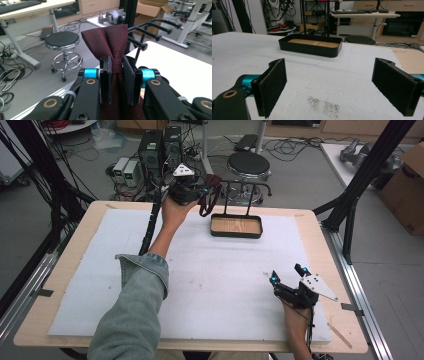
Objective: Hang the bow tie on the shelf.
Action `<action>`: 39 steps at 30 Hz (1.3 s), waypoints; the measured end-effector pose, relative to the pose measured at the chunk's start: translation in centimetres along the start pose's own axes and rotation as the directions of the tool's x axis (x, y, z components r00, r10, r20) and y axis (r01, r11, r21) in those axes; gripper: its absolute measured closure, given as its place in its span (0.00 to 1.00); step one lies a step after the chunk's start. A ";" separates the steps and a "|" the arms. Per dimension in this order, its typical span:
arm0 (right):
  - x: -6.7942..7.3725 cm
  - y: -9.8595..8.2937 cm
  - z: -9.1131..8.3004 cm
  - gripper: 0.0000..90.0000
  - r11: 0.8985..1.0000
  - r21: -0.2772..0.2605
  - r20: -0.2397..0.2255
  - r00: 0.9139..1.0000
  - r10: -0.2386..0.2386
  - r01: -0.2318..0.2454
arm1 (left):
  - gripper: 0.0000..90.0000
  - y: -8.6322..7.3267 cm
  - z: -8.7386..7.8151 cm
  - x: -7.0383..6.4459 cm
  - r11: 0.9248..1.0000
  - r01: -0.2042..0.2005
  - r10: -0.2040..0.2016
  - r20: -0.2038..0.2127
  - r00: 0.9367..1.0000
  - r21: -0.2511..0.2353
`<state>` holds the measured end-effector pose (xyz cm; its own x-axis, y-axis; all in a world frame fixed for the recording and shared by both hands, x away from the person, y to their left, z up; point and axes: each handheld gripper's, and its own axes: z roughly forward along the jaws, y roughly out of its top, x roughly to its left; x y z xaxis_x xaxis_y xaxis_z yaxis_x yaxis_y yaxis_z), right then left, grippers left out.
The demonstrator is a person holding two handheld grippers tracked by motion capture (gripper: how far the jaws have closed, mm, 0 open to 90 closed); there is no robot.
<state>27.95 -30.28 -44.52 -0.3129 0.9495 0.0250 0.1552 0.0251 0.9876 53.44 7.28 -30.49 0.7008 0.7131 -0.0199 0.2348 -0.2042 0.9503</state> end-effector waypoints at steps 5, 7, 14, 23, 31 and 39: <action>0.0 0.0 0.0 0.13 1.000 0.000 -0.001 1.000 0.001 -0.001 | 0.85 -0.8 0.6 -0.1 1.000 -0.018 0.019 -0.044 0.999 0.024; 0.0 0.0 0.0 0.13 1.000 0.000 -0.002 1.000 0.001 -0.001 | 0.85 -1.2 0.7 0.0 1.000 -0.008 0.009 -0.046 0.999 0.024; 0.0 0.0 0.0 0.13 1.000 0.000 -0.003 1.000 0.000 0.000 | 0.85 -2.4 0.8 0.3 1.000 0.014 -0.013 -0.054 0.998 0.023; 0.0 0.0 0.0 0.13 1.000 0.002 0.000 1.000 0.000 0.000 | 0.85 -3.2 0.9 0.5 0.999 0.026 -0.025 -0.051 0.998 0.021; 0.0 0.0 0.0 0.13 1.000 0.002 0.000 1.000 0.001 -0.001 | 0.84 -3.3 1.0 0.4 0.999 0.002 0.000 -0.054 0.999 0.039; 0.0 0.0 0.0 0.13 1.000 0.003 -0.001 1.000 0.003 -0.003 | 0.80 -3.4 1.2 0.2 0.997 -0.042 0.046 -0.062 0.997 0.061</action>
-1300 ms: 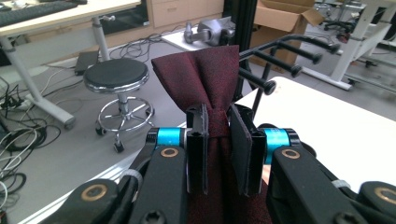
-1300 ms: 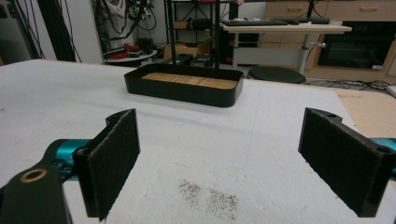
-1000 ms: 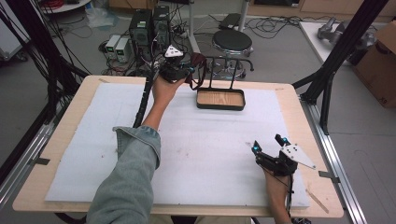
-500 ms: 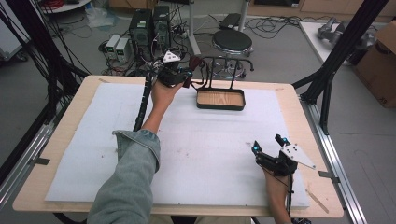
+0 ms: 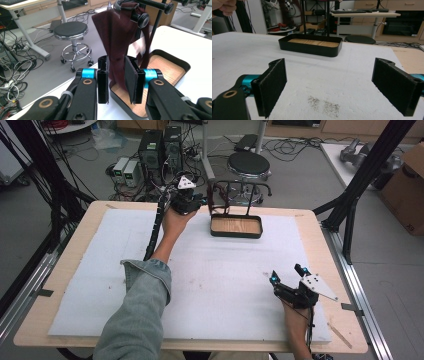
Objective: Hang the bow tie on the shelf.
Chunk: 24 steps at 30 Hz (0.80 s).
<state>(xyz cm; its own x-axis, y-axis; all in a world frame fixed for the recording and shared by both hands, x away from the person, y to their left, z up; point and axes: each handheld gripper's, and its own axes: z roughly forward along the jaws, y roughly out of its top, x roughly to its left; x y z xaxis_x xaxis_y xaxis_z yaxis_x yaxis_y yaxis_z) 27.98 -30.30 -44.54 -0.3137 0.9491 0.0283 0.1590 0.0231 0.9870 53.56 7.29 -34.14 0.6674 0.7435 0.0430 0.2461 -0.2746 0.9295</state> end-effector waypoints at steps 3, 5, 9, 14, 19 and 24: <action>0.0 0.0 0.0 0.13 1.000 -0.001 0.002 1.000 -0.001 0.001 | 0.77 0.1 -0.2 0.0 1.000 -0.008 0.008 -0.003 1.000 -0.003; 0.0 0.0 0.0 0.13 1.000 -0.001 0.002 1.000 0.001 -0.001 | 0.74 0.2 -0.4 0.0 1.000 -0.012 0.012 -0.002 1.000 -0.008; 0.0 0.0 0.0 0.13 1.000 -0.001 0.002 1.000 0.000 0.000 | 0.68 0.5 -1.2 0.1 0.999 -0.018 0.018 0.003 1.000 -0.031; 0.0 0.0 0.0 0.13 1.000 -0.002 0.003 1.000 0.000 0.000 | 0.62 1.0 -2.6 0.3 0.998 -0.020 0.021 0.013 1.000 -0.066; 0.0 0.0 0.0 0.13 1.000 -0.004 0.005 1.000 -0.002 0.002 | 0.57 1.7 -4.6 0.6 0.994 -0.018 0.022 0.028 0.999 -0.111; 0.0 0.0 0.0 0.13 1.000 -0.002 0.006 1.000 0.001 -0.001 | 0.51 2.2 -6.6 0.9 0.990 -0.019 0.024 0.033 0.999 -0.138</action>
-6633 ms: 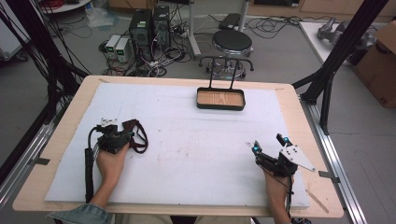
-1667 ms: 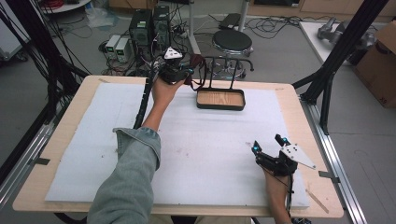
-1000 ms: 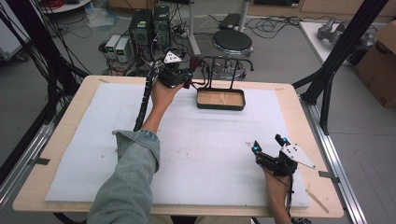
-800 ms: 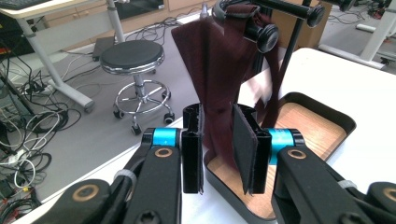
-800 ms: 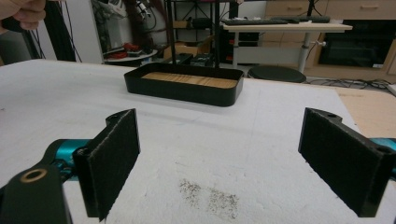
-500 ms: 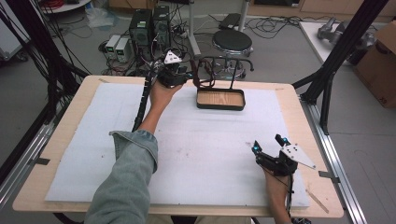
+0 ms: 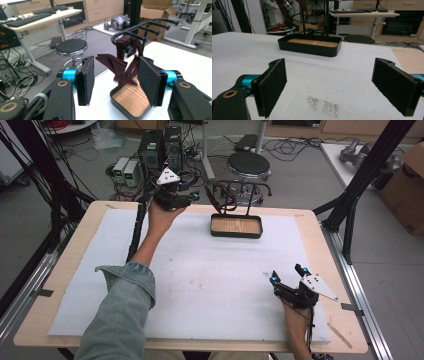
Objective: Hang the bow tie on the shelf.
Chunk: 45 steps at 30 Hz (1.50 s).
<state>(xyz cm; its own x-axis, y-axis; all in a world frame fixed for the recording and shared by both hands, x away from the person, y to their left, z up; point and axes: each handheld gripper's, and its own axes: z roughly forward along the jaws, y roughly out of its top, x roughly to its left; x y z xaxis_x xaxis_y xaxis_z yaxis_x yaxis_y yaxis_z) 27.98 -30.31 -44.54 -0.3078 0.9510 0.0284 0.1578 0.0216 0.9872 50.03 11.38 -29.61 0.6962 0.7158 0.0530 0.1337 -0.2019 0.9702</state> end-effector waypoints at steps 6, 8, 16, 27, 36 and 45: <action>0.0 0.0 0.0 0.13 1.000 0.002 0.001 1.000 0.000 0.000 | 0.44 0.6 -3.1 0.3 0.999 0.006 -0.005 0.012 1.000 -0.040; 0.0 0.0 0.0 0.13 1.000 0.002 0.002 1.000 -0.001 0.001 | 0.42 0.5 -4.2 0.4 0.999 0.006 -0.005 0.012 1.000 -0.049; 0.0 0.0 0.0 0.13 1.000 0.004 0.002 1.000 -0.003 0.003 | 0.33 -0.4 -8.4 0.9 0.997 0.038 -0.037 0.017 0.999 -0.065; 0.0 0.0 0.0 0.13 1.000 0.010 0.011 1.000 -0.003 0.003 | 0.30 -2.7 -13.8 -0.7 0.999 -0.033 0.033 0.000 0.999 -0.039; 0.1 0.0 -0.1 0.13 1.000 0.014 0.013 1.000 -0.002 0.002 | 0.26 -5.3 -18.1 -1.6 0.996 -0.012 0.009 -0.031 0.999 -0.092; 0.1 -0.1 -0.1 0.13 1.000 0.017 0.015 1.000 -0.003 0.002 | 0.22 -8.3 -21.7 -2.3 0.993 0.029 -0.035 -0.049 0.998 -0.118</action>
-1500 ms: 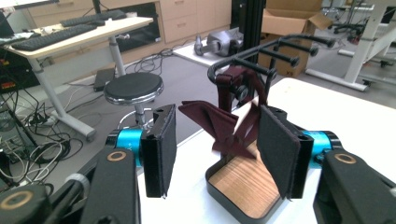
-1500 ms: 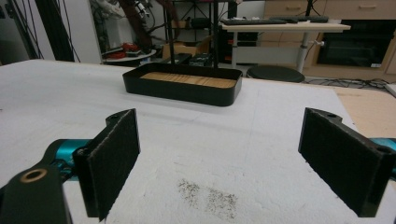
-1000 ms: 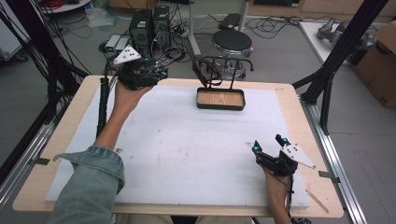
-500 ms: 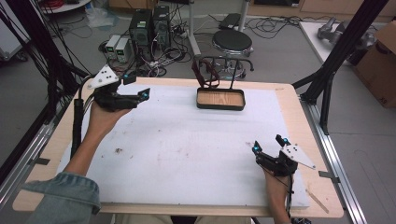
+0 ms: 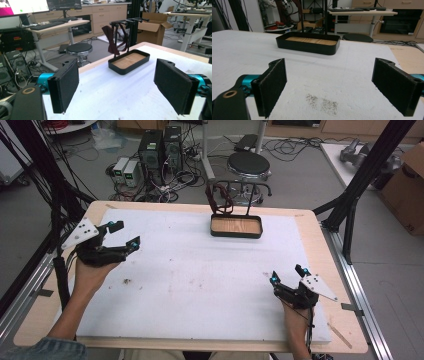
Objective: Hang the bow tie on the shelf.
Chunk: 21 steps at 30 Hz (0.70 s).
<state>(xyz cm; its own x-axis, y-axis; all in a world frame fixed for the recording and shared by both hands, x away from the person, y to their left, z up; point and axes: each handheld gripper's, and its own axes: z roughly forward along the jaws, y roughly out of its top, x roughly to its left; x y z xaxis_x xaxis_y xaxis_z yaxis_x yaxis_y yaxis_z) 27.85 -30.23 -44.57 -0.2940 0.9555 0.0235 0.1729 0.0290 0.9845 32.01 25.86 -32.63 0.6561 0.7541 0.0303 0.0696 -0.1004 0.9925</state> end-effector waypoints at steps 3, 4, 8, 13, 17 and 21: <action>0.0 0.0 0.0 0.13 1.000 0.000 0.000 1.000 0.001 -0.001 | 0.21 -1.0 -1.2 -0.1 1.000 0.014 -0.014 -0.017 1.000 -0.007; 0.0 0.0 0.0 0.13 1.000 0.000 -0.001 1.000 0.002 -0.002 | 0.21 -1.3 -1.5 -0.1 1.000 0.019 -0.019 -0.021 1.000 -0.006; 0.0 0.0 0.0 0.13 1.000 0.002 0.002 1.000 0.003 -0.003 | 0.19 -2.7 -2.6 -0.3 1.000 0.018 -0.018 -0.046 0.999 -0.008; 0.0 0.0 0.0 0.13 1.000 0.003 0.004 1.000 -0.001 0.001 | 0.19 -4.8 -3.7 -0.2 0.999 0.034 -0.034 -0.073 0.997 0.004; 0.0 0.0 0.1 0.13 1.000 0.004 0.005 1.000 -0.003 0.003 | 0.18 -6.5 -4.0 -0.3 0.999 0.038 -0.035 -0.116 0.993 0.022; 0.1 0.0 0.1 0.13 1.000 0.008 0.002 1.000 -0.009 0.009 | 0.18 -8.5 -3.7 -0.4 0.997 0.062 -0.055 -0.136 0.989 0.045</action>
<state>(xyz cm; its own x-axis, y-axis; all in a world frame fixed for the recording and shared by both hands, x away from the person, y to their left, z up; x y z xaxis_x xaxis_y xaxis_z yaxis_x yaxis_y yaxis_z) 27.95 -30.09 -44.57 -0.2932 0.9559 0.0143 0.1781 0.0400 0.9832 28.40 28.78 -40.65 0.5429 0.8398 -0.0088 0.1436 -0.0825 0.9862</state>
